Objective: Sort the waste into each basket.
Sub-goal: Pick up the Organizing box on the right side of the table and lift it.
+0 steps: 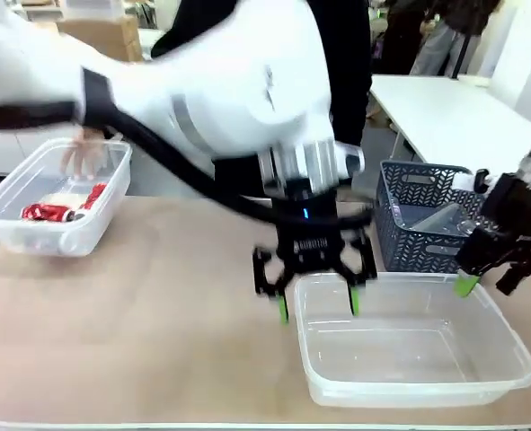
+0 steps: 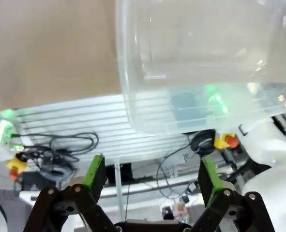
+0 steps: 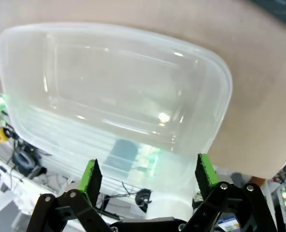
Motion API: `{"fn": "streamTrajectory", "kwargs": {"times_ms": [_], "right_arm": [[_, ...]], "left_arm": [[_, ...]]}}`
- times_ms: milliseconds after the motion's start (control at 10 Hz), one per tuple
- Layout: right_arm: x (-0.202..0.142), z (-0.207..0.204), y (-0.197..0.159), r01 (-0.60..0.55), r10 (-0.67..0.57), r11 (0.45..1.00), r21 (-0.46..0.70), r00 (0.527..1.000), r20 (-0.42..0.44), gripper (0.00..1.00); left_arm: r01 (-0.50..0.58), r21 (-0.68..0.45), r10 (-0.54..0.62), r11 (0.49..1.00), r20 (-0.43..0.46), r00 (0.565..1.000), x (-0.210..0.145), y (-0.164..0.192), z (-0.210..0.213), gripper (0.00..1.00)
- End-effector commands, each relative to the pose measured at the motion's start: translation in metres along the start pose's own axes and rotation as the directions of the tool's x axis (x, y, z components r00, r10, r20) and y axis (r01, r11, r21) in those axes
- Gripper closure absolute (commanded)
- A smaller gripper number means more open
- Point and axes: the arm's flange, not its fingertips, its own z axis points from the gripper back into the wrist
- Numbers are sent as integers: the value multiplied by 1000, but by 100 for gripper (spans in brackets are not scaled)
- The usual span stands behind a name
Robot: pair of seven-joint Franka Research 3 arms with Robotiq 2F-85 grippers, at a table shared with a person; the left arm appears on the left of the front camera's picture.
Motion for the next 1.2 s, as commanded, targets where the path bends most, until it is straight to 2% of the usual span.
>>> {"fn": "streamTrajectory", "kwargs": {"times_ms": [0, 200, 300, 400, 500, 700, 900, 1000, 1100], "right_arm": [[-2, 6, -1, 2, -2, 1000, 3, 1000, 22, 0], [-2, 6, -1, 2, -2, 1000, 3, 1000, 22, 0], [-1, 1, 0, 0, 0, 1000, 0, 1000, 5, 0], [-7, -15, 3, 41, -47, 995, -86, 996, -70, 0], [-17, -31, -3, 76, -89, 989, -126, 991, -104, 0], [-27, -59, -20, 113, -135, 951, -289, 989, -57, 0], [-20, -86, -30, 92, -106, 959, -269, 994, -39, 0], [-15, -103, -38, 7, -11, 977, -214, 1000, -20, 0], [-14, -119, -42, 11, -23, 978, -209, 998, -58, 0]], "left_arm": [[2, -17, -1, 1000, 64, 998, 3, 8, 38, 2], [2, -17, -1, 1000, 64, 998, 3, 8, 38, 2], [-2, -13, 2, 1000, 12, 1000, 6, 0, 7, 2], [-52, 34, 47, 998, 152, 987, 4, 9, 3, 2], [-94, 57, 82, 994, 182, 980, 10, 21, -9, 2], [-116, 99, 91, 988, 222, 971, 30, 32, -42, 2], [-117, 69, 95, 991, 261, 961, 37, 32, -57, 2], [-97, 42, 84, 994, 246, 966, 40, 32, -62, 2], [-101, 26, 91, 995, 251, 964, 41, 33, -65, 2]]}}
